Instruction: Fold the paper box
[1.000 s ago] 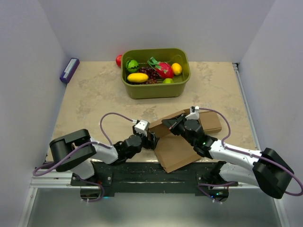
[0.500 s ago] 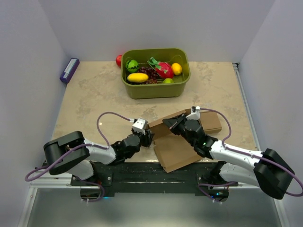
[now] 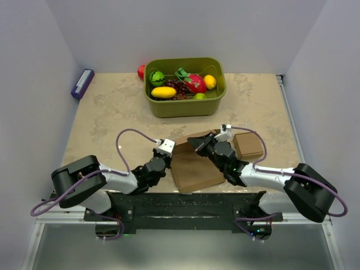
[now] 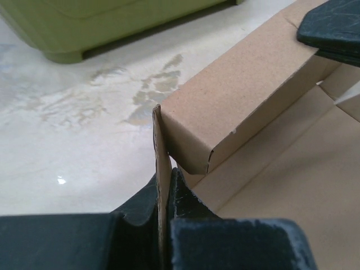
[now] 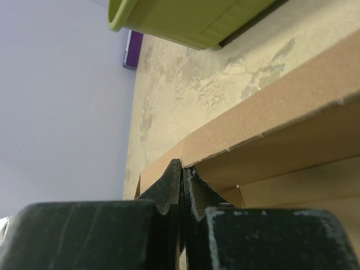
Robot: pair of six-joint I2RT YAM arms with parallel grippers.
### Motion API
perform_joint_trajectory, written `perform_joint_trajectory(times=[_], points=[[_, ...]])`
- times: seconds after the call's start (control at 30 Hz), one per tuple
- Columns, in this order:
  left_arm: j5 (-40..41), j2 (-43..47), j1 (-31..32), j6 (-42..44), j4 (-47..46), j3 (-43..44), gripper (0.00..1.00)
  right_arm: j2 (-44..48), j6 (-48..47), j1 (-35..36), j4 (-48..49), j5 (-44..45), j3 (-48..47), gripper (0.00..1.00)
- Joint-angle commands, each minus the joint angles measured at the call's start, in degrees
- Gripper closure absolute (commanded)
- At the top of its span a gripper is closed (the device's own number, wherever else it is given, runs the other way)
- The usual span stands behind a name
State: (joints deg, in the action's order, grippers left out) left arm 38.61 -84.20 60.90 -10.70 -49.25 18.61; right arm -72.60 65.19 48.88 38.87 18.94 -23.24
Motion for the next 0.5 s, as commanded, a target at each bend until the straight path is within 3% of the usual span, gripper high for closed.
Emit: perform_joint_trajectory(times=[0.0, 0.13, 0.23, 0.3, 0.33, 0.47], points=[[0.16, -1.04, -2.45, 13.39, -10.04, 1.17, 1.0, -2.89, -5.59, 1.65, 9.02, -1.71, -1.63, 1.0], [-2.74, -2.37, -2.98, 15.18, -12.44, -0.77, 1.0, -4.83, -4.11, 1.48, 8.85, -1.36, -0.05, 1.0], [-5.91, -2.63, -2.98, 14.22, -12.44, -1.29, 0.91, -6.24, -3.23, 1.48, 8.15, -0.75, 0.65, 1.0], [-6.79, -1.76, -2.98, 13.16, -12.44, -2.0, 0.81, -6.77, -2.44, 1.48, 6.92, -0.4, 0.31, 1.0], [-6.97, -1.32, -2.98, 12.9, -12.27, -2.17, 0.71, -7.2, -2.17, 1.57, 6.05, -0.31, 0.22, 1.0], [-7.93, 3.15, -2.98, 11.23, -9.47, -3.32, 0.51, -7.73, -1.47, 1.57, 5.25, 0.48, 0.13, 1.0]])
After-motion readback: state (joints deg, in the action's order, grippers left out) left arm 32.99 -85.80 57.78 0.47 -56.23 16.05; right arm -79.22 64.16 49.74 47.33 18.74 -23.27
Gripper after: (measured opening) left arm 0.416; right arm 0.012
